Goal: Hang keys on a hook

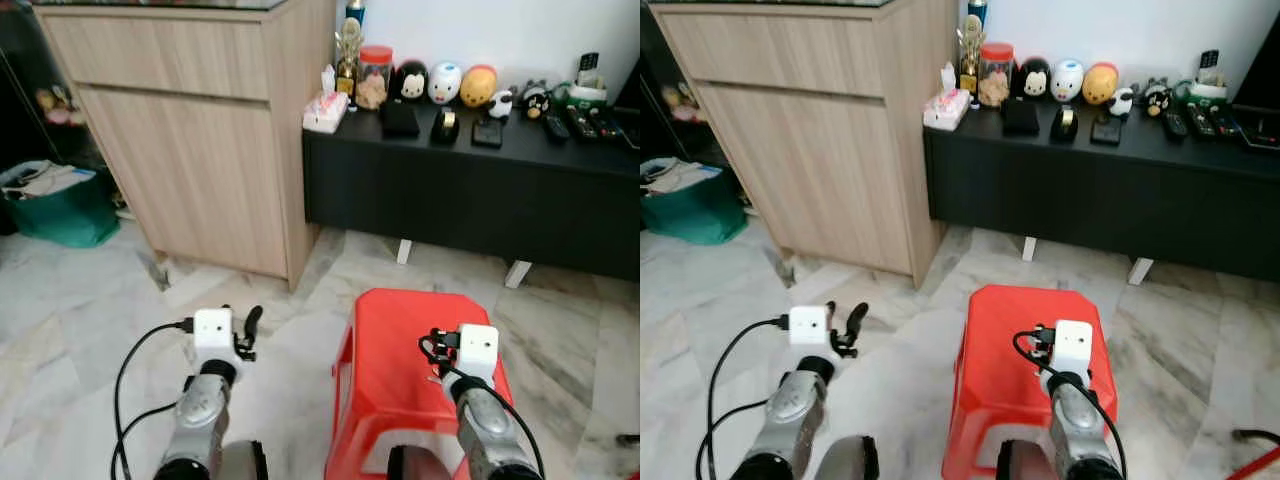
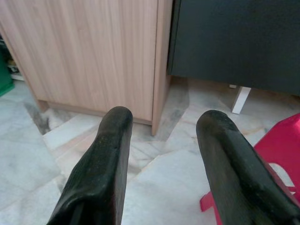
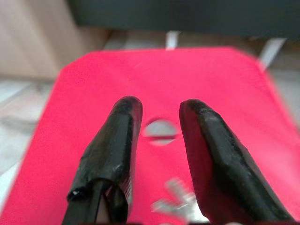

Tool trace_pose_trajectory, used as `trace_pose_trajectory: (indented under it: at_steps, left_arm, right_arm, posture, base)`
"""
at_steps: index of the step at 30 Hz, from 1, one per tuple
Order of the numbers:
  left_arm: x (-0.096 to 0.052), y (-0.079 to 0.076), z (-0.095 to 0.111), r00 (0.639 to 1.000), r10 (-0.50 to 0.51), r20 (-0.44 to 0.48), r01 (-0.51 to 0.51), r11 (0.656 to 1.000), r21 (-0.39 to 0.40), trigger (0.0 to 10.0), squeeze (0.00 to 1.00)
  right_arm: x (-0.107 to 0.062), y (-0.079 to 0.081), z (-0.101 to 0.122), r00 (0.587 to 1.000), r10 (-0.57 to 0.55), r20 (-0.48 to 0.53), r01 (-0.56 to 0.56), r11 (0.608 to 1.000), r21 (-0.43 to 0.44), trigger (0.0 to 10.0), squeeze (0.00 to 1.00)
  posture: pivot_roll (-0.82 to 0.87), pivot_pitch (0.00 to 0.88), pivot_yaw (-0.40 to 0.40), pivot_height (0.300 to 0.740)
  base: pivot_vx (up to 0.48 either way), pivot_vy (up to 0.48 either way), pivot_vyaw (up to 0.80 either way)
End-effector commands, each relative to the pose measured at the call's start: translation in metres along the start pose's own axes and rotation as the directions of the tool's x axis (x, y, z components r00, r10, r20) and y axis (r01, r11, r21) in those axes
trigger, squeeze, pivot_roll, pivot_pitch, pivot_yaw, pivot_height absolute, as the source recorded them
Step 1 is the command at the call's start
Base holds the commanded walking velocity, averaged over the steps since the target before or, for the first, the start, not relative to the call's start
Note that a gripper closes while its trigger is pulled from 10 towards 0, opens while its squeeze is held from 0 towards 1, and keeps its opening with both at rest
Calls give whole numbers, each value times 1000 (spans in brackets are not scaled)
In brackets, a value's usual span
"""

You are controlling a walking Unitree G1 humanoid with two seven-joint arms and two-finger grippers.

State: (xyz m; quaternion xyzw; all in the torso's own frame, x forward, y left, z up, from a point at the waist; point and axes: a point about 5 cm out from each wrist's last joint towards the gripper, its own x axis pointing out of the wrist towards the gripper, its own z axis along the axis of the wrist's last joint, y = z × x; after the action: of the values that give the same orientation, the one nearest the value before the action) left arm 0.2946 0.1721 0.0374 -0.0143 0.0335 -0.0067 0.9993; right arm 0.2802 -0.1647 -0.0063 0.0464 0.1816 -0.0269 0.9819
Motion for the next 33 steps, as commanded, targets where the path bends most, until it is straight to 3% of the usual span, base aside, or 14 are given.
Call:
trace_pose_trajectory:
  at_steps: [1, 8, 10, 24, 26, 33]
  left_arm:
    - [-1, -1, -1, 1000, -1, -2, 1, 1000, 0, 10000, 0]
    - [-1, 0, 1, 1000, -5, 8, 5, 1000, 2, 10000, 0]
    - [-1, 0, 1, 1000, -5, 10, 5, 1000, 3, 10000, 0]
    - [-5, 2, 0, 1000, -1, 10, 1, 1000, 10, 10000, 0]
    - [-5, 3, -1, 1000, 2, 8, -2, 1000, 11, 10000, 0]
    - [-6, 0, -2, 1000, -4, 4, 4, 1000, 14, 10000, 0]
  right_arm:
    - [0, -5, -2, 999, -20, -24, 21, 999, 42, 10000, 0]
    - [2, -6, -4, 997, -32, -69, 43, 985, 164, 10000, 0]
    - [5, -7, -1, 996, -32, -84, 48, 978, 203, 10000, 1000]
    - [14, -18, 13, 992, -60, -111, 83, 972, 222, 10000, 1000]
    - [16, -18, 17, 992, -66, -111, 92, 964, 251, 10000, 0]
    - [16, -18, 13, 985, -78, -156, 123, 944, 307, 10000, 0]
  posture:
    - [10, 0, -10, 581]
    - [10, 0, -10, 581]
    - [11, 0, -10, 581]
    - [25, 15, -20, 581]
    - [25, 17, -20, 581]
    - [26, 11, -21, 581]
  base:
    - [0, 0, 0]
    - [0, 0, 0]
    - [0, 0, 0]
    - [0, 0, 0]
    - [0, 0, 0]
    - [0, 0, 0]
